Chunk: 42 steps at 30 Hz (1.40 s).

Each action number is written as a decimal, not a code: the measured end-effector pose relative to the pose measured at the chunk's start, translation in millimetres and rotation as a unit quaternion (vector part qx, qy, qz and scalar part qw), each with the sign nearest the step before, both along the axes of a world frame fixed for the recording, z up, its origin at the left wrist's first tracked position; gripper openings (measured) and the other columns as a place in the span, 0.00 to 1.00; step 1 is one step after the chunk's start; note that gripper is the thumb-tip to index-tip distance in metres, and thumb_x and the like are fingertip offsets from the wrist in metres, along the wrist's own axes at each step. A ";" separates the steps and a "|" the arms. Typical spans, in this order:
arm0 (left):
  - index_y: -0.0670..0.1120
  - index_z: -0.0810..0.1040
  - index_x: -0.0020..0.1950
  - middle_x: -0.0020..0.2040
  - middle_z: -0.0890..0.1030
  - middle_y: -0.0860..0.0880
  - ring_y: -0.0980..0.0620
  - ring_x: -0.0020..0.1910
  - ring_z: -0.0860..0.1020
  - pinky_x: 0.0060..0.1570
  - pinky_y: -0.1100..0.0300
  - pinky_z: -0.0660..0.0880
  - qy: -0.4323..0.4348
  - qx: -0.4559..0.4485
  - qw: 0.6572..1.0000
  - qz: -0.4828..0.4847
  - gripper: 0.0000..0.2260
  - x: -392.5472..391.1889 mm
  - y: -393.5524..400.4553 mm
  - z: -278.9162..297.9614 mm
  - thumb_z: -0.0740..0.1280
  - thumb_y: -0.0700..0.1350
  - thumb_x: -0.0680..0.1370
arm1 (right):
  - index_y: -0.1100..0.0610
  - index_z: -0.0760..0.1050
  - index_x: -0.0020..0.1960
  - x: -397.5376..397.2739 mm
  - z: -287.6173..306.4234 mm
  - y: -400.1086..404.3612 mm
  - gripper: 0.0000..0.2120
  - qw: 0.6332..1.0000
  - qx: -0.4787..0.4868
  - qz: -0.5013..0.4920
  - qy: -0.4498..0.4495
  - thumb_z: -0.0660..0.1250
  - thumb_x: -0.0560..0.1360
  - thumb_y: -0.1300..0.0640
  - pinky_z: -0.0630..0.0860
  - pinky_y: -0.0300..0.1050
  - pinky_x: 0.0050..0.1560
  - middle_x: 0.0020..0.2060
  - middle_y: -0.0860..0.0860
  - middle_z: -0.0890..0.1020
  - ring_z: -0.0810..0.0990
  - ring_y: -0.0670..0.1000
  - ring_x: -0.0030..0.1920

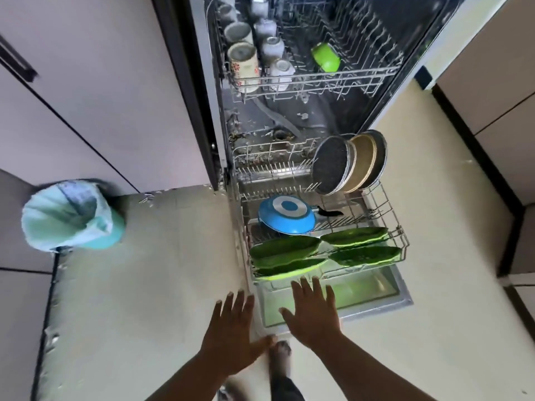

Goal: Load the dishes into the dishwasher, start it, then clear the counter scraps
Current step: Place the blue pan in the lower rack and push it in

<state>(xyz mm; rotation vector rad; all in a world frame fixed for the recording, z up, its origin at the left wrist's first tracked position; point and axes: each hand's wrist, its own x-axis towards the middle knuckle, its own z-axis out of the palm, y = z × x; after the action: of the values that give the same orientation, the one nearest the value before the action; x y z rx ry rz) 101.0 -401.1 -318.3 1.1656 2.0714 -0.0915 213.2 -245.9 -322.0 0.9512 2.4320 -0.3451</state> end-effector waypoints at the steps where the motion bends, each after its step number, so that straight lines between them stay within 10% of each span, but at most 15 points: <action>1: 0.43 0.75 0.65 0.61 0.80 0.41 0.40 0.57 0.80 0.61 0.43 0.69 -0.006 -0.001 1.000 0.009 0.40 10.5 0.0 -5.3 0.46 0.73 0.74 | 0.56 0.82 0.54 9.6 0.1 0.7 0.30 1.000 -0.006 -0.001 -0.005 0.55 0.67 0.37 0.75 0.64 0.54 0.53 0.55 0.84 0.82 0.60 0.56; 4: 0.41 0.75 0.66 0.66 0.75 0.42 0.41 0.61 0.78 0.56 0.44 0.75 -0.038 -0.004 0.997 0.072 0.45 37.5 6.1 -8.2 0.44 0.76 0.73 | 0.56 0.81 0.55 42.3 -9.7 6.8 0.29 0.999 -0.042 -0.030 0.003 0.52 0.74 0.37 0.72 0.61 0.57 0.54 0.56 0.83 0.82 0.61 0.55; 8: 0.49 0.45 0.79 0.79 0.46 0.49 0.48 0.78 0.50 0.74 0.51 0.49 -0.087 -0.032 0.971 0.222 0.56 62.7 26.5 -17.2 0.35 0.80 0.59 | 0.50 0.72 0.59 81.2 -38.3 34.2 0.30 0.986 -0.096 -0.134 0.027 0.44 0.76 0.30 0.81 0.58 0.47 0.56 0.53 0.82 0.83 0.57 0.53; 12: 0.49 0.47 0.79 0.79 0.50 0.48 0.50 0.78 0.51 0.74 0.54 0.50 -0.104 -0.113 0.937 0.315 0.39 71.7 47.3 -30.4 0.52 0.70 0.75 | 0.49 0.64 0.72 110.3 -61.6 79.5 0.54 0.955 -0.168 -0.242 0.045 0.31 0.60 0.19 0.62 0.59 0.70 0.72 0.47 0.68 0.70 0.55 0.70; 16: 0.44 0.55 0.78 0.78 0.58 0.45 0.49 0.76 0.57 0.72 0.56 0.53 -0.129 -0.081 0.880 0.449 0.35 79.8 90.0 -34.0 0.58 0.63 0.78 | 0.54 0.64 0.72 127.3 -62.5 139.5 0.32 0.910 -0.253 -0.322 0.062 0.51 0.77 0.34 0.63 0.52 0.70 0.70 0.52 0.70 0.71 0.55 0.69; 20: 0.45 0.69 0.71 0.69 0.72 0.45 0.46 0.66 0.71 0.69 0.50 0.63 -0.247 -0.019 0.743 0.622 0.38 86.0 150.9 -52.5 0.57 0.72 0.73 | 0.56 0.71 0.63 131.9 -67.6 204.2 0.35 0.833 -0.321 -0.436 0.112 0.48 0.74 0.30 0.69 0.49 0.64 0.59 0.54 0.77 0.76 0.55 0.58; 25: 0.48 0.69 0.62 0.57 0.69 0.44 0.42 0.55 0.71 0.57 0.46 0.68 -0.394 0.065 0.393 0.828 0.31 85.7 199.3 -86.1 0.54 0.72 0.73 | 0.52 0.70 0.56 129.5 -97.1 257.5 0.16 0.496 -0.450 -0.719 0.186 0.53 0.80 0.42 0.70 0.51 0.53 0.53 0.52 0.72 0.74 0.59 0.53; 31: 0.45 0.53 0.79 0.77 0.59 0.41 0.39 0.74 0.60 0.72 0.42 0.56 -0.451 0.174 0.204 0.852 0.47 72.5 207.9 -122.4 0.55 0.75 0.70 | 0.56 0.71 0.67 110.2 -135.2 276.0 0.30 0.326 -0.492 -0.761 0.271 0.56 0.75 0.35 0.71 0.61 0.60 0.63 0.59 0.75 0.75 0.65 0.60; 35: 0.48 0.60 0.76 0.70 0.68 0.39 0.39 0.66 0.70 0.68 0.40 0.63 -0.461 0.229 0.192 0.835 0.50 70.8 202.7 -134.4 0.62 0.76 0.62 | 0.54 0.74 0.67 100.6 -140.5 281.8 0.31 0.263 -0.523 -0.755 0.295 0.56 0.74 0.35 0.66 0.68 0.64 0.62 0.61 0.78 0.75 0.67 0.62; 42: 0.45 0.60 0.76 0.69 0.71 0.40 0.42 0.62 0.74 0.56 0.44 0.71 -0.468 0.238 0.235 0.818 0.62 34.4 215.0 -137.6 0.67 0.78 0.50 | 0.55 0.68 0.72 77.4 -152.7 302.9 0.45 0.288 -0.525 -0.756 0.265 0.41 0.70 0.25 0.53 0.67 0.70 0.67 0.59 0.74 0.64 0.69 0.69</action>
<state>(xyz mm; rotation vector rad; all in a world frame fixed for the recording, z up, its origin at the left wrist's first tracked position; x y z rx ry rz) 135.4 -186.2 -455.9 -1.1432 1.0080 1.7860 290.5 57.0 -474.7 2.0170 -0.0228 -2.6044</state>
